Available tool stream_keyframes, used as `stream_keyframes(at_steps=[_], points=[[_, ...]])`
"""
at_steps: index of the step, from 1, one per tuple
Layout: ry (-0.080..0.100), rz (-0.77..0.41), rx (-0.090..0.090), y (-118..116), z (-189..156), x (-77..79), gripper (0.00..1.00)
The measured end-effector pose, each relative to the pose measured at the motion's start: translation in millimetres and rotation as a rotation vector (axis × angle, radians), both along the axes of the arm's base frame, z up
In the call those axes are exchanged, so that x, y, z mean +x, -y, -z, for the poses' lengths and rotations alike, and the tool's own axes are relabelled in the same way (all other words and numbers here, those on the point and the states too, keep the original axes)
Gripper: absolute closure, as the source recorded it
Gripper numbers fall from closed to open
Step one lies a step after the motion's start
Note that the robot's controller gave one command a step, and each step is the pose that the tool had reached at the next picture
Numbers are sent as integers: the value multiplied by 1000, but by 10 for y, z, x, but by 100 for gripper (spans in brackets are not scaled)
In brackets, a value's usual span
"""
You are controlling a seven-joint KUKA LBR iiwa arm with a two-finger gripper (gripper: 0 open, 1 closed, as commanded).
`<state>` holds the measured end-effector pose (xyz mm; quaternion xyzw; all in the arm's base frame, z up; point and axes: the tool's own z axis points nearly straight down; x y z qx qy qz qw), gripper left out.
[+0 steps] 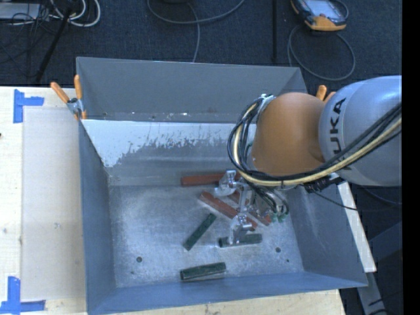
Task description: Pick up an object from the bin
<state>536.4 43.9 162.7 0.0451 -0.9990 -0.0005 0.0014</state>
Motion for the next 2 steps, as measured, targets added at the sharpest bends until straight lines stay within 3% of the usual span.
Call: stream_keyframes(at_steps=[1,2], points=[[2,0,0,1,-6,5,0],[30,-90,2,-44,819,85,100]])
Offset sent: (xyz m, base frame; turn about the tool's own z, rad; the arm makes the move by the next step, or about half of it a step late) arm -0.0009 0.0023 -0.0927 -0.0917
